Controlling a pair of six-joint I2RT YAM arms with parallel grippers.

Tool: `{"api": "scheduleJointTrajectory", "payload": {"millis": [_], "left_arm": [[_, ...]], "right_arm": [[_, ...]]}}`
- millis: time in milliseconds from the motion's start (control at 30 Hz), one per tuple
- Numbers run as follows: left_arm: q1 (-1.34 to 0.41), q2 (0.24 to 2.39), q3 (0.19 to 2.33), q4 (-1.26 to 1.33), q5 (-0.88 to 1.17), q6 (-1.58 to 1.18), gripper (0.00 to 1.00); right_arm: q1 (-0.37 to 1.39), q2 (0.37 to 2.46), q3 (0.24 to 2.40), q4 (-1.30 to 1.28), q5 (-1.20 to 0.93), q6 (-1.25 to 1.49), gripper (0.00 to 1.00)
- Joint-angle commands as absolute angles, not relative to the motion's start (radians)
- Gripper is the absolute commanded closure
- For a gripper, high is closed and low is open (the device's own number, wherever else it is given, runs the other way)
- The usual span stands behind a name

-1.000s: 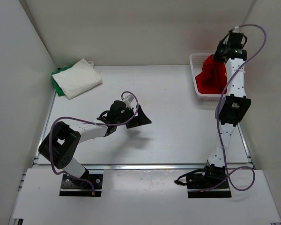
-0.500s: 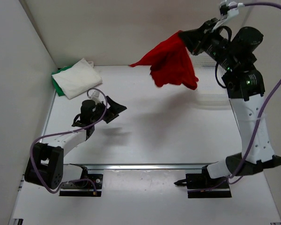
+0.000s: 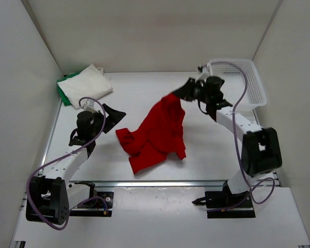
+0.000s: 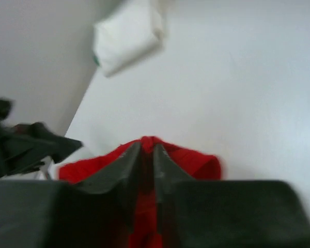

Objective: Fold and stack the t-shirts
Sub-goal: Move the tshirt to the center of the board

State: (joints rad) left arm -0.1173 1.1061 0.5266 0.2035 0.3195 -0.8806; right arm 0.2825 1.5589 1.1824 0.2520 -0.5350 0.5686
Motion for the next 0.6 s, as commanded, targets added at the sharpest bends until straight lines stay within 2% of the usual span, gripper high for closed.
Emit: {"api": "scheduleJointTrajectory", "payload": {"millis": [0, 67, 133, 167, 200, 233, 267, 300, 333, 367, 400, 500, 567], "left_arm": [[-0.169, 1.091, 0.547, 0.146, 0.255, -0.79, 0.01], [-0.237, 1.114, 0.563, 0.085, 0.192, -0.756, 0.01], [-0.274, 1.13, 0.561, 0.072, 0.157, -0.741, 0.01], [-0.291, 1.132, 0.552, 0.072, 0.147, -0.736, 0.06], [-0.293, 1.131, 0.548, 0.069, 0.138, -0.73, 0.16], [-0.299, 1.126, 0.545, 0.054, 0.127, -0.726, 0.19], [-0.302, 1.121, 0.543, 0.028, 0.12, -0.712, 0.24], [-0.307, 1.109, 0.545, 0.0, 0.091, -0.689, 0.42], [-0.31, 1.086, 0.543, -0.044, 0.072, -0.681, 0.5], [-0.316, 1.072, 0.542, -0.084, 0.039, -0.663, 0.52], [-0.311, 1.043, 0.532, -0.1, 0.022, -0.647, 0.46], [-0.319, 0.983, 0.514, -0.199, -0.05, -0.611, 0.28], [-0.279, 0.96, 0.485, -0.235, -0.032, -0.601, 0.19]], "right_arm": [[0.161, 1.598, 0.976, 0.497, -0.612, 0.836, 0.78], [0.137, 1.55, 0.913, 0.471, -0.563, 0.81, 0.69], [0.161, 1.494, 0.931, 0.308, -0.386, 0.673, 0.61], [0.185, 1.45, 0.951, 0.204, -0.291, 0.632, 0.6], [0.207, 1.419, 0.953, 0.161, -0.25, 0.579, 0.6], [0.236, 1.402, 0.931, 0.116, -0.2, 0.557, 0.6], [0.251, 1.37, 0.899, 0.103, -0.187, 0.551, 0.64], [0.291, 1.338, 0.84, 0.098, -0.178, 0.54, 0.78], [0.32, 1.322, 0.777, 0.092, -0.175, 0.537, 0.83], [0.354, 1.29, 0.744, 0.095, -0.169, 0.537, 0.95], [0.373, 1.254, 0.68, 0.097, -0.164, 0.529, 1.0], [0.442, 1.148, 0.531, 0.058, -0.12, 0.526, 0.99], [0.471, 1.079, 0.448, 0.019, -0.095, 0.561, 0.91]]}}
